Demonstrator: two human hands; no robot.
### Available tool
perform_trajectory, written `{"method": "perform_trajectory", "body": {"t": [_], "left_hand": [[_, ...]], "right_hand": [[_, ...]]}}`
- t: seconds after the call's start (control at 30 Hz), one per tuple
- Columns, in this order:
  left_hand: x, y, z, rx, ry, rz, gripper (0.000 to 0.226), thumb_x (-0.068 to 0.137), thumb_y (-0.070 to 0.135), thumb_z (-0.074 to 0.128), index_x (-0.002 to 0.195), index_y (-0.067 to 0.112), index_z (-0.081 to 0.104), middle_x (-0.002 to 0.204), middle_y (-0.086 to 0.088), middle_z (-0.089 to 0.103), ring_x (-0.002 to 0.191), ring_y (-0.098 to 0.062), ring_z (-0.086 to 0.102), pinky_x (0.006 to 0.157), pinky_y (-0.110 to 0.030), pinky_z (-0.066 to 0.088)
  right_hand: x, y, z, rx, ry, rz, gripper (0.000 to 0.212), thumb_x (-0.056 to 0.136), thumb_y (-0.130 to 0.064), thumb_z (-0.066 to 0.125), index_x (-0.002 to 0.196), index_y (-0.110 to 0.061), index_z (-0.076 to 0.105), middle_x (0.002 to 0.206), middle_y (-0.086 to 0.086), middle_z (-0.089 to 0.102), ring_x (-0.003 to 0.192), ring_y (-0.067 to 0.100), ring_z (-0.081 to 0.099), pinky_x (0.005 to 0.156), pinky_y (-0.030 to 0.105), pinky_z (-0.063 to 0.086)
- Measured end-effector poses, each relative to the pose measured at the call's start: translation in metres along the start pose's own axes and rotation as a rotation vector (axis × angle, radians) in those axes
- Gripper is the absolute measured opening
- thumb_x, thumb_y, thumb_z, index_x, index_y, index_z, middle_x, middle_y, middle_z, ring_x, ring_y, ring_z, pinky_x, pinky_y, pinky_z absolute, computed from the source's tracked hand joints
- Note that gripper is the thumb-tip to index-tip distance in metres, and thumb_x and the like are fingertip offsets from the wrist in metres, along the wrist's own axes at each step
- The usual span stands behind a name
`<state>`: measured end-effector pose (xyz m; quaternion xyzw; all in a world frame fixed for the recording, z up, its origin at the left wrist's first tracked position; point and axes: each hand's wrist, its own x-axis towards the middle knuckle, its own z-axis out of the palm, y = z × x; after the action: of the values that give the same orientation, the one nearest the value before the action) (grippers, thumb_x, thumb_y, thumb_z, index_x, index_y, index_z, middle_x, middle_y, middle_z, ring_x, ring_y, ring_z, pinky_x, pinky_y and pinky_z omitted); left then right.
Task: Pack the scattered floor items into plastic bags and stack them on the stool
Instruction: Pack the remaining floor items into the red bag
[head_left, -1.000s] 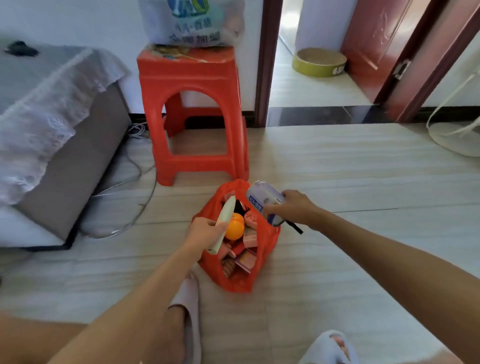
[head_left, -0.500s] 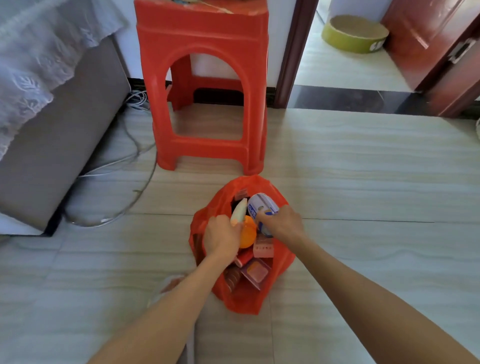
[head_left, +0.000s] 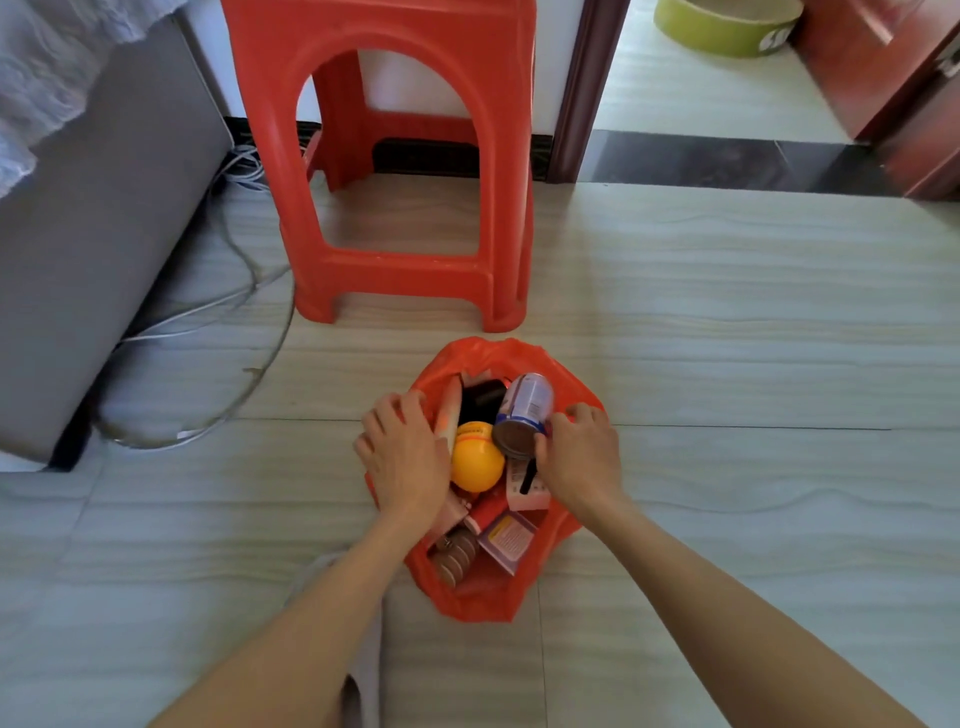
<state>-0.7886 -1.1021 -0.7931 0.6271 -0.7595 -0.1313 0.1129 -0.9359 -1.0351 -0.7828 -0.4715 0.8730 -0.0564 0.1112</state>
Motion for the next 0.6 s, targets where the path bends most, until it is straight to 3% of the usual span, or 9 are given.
{"method": "perform_trajectory", "body": {"t": [0.07,0.17,0.27,0.3,0.4,0.53,0.6], "left_hand": [[0.009,-0.011,-0.005,-0.151,-0.129,-0.112,0.063,0.079,0.023,0.068,0.133,0.012,0.037,0.132,-0.017,0.040,0.119,-0.037,0.040,0.092,-0.048,0.038],[0.016,-0.027,-0.012,-0.288,-0.324,-0.153,0.042,0.084,0.027,0.063,0.119,0.007,0.053,0.119,-0.017,0.059,0.109,-0.034,0.054,0.085,-0.036,0.043],[0.012,-0.032,-0.026,-0.330,-0.303,-0.159,0.027,0.085,0.022,0.062,0.105,0.003,0.065,0.108,-0.015,0.067,0.104,-0.030,0.058,0.084,-0.030,0.042],[0.011,-0.032,-0.031,-0.369,-0.288,-0.182,0.026,0.085,0.021,0.063,0.104,0.003,0.067,0.106,-0.014,0.067,0.103,-0.029,0.059,0.085,-0.030,0.042],[0.013,-0.028,-0.047,-0.404,-0.231,-0.165,0.022,0.083,0.019,0.064,0.098,0.003,0.068,0.097,-0.013,0.069,0.095,-0.027,0.062,0.080,-0.029,0.043],[-0.002,-0.021,-0.066,-0.517,-0.068,-0.086,0.009,0.081,0.014,0.064,0.085,0.006,0.067,0.077,-0.003,0.062,0.074,-0.016,0.055,0.068,-0.022,0.036],[-0.013,-0.021,-0.064,-0.568,-0.060,-0.101,0.006,0.082,0.014,0.065,0.080,0.009,0.064,0.078,-0.001,0.060,0.075,-0.014,0.053,0.068,-0.022,0.035]], "right_hand": [[-0.005,0.007,-0.003,0.025,0.083,0.026,0.034,0.089,-0.028,0.050,0.117,-0.009,0.057,0.132,0.013,0.048,0.122,0.031,0.041,0.100,0.042,0.031],[-0.010,0.018,-0.006,0.289,0.040,0.304,0.048,0.086,-0.031,0.057,0.126,-0.007,0.045,0.132,0.014,0.047,0.122,0.032,0.043,0.098,0.044,0.038],[-0.014,0.026,-0.013,0.864,-0.111,0.614,0.030,0.082,-0.024,0.064,0.102,-0.002,0.060,0.104,0.015,0.065,0.102,0.033,0.061,0.091,0.046,0.049],[-0.016,0.027,-0.016,0.932,-0.116,0.637,0.024,0.082,-0.020,0.064,0.096,-0.002,0.065,0.093,0.013,0.068,0.095,0.032,0.064,0.089,0.047,0.051],[-0.020,0.024,-0.029,0.837,-0.017,0.517,0.020,0.085,-0.018,0.059,0.095,-0.005,0.069,0.089,0.011,0.069,0.089,0.027,0.063,0.083,0.039,0.051],[-0.036,0.011,-0.046,0.708,0.098,0.254,0.016,0.088,-0.017,0.056,0.093,-0.008,0.069,0.084,0.006,0.065,0.083,0.022,0.058,0.071,0.027,0.039],[-0.048,0.011,-0.043,0.638,0.099,0.157,0.013,0.087,-0.017,0.058,0.085,-0.009,0.068,0.074,0.003,0.062,0.074,0.019,0.056,0.065,0.026,0.035]]}}
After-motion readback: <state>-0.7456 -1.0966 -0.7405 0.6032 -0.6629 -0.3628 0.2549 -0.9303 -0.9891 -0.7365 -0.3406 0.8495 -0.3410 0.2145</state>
